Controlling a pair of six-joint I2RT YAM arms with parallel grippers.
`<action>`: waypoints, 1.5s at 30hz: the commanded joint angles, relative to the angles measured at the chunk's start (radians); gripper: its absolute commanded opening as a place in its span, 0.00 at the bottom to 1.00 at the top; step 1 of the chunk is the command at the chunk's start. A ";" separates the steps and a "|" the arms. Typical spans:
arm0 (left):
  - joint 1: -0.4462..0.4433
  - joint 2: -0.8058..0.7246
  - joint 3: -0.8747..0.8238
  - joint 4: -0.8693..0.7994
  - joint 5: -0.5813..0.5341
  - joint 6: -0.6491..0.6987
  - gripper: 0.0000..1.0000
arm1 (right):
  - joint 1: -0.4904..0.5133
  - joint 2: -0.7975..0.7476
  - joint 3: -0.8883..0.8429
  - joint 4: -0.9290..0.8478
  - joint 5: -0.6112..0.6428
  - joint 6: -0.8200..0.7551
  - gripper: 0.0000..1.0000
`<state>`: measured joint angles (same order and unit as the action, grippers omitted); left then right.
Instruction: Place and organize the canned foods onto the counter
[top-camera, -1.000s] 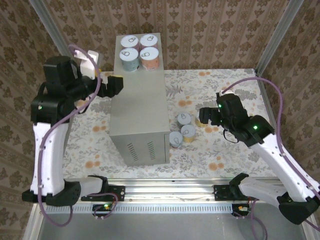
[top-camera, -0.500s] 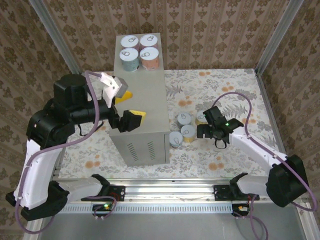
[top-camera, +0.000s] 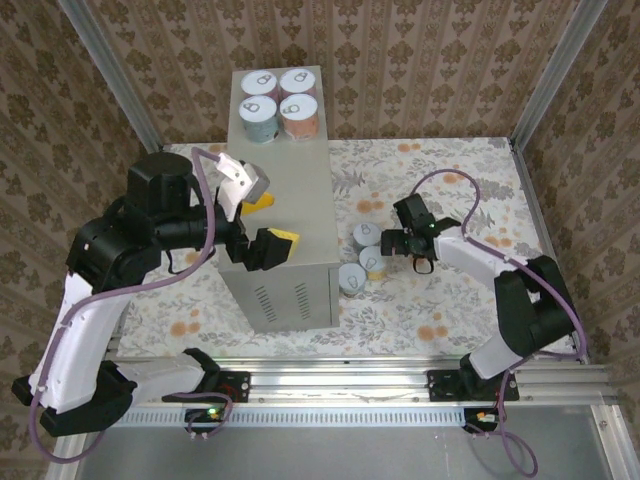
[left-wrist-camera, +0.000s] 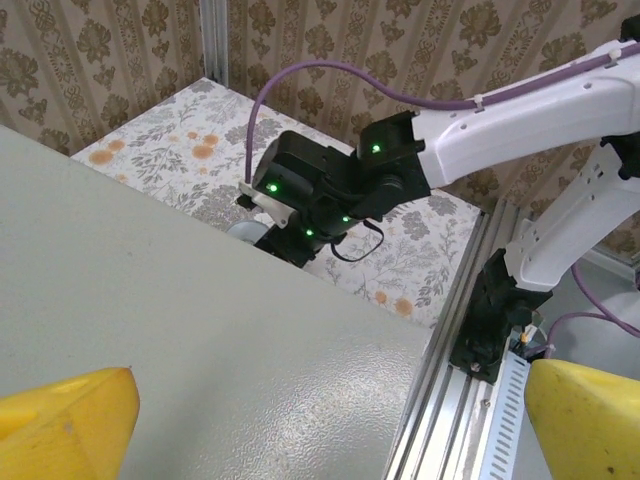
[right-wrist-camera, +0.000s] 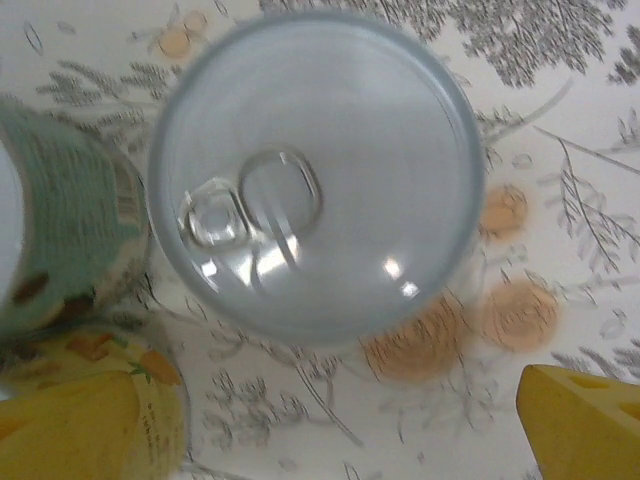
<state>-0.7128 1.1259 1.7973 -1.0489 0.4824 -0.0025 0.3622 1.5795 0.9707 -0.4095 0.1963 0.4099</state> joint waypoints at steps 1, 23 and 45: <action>-0.005 0.001 -0.009 0.000 -0.012 0.029 1.00 | -0.015 0.062 0.054 0.013 -0.005 -0.030 0.97; -0.007 -0.001 -0.028 0.016 -0.034 0.049 1.00 | -0.042 0.064 0.148 -0.040 0.069 -0.114 0.67; -0.008 -0.032 -0.014 0.019 -0.057 0.093 1.00 | -0.027 -0.439 0.443 -0.443 -0.265 -0.329 0.64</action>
<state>-0.7132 1.0992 1.7611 -1.0412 0.4397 0.0471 0.3271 1.1976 1.3281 -0.7769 0.0261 0.1219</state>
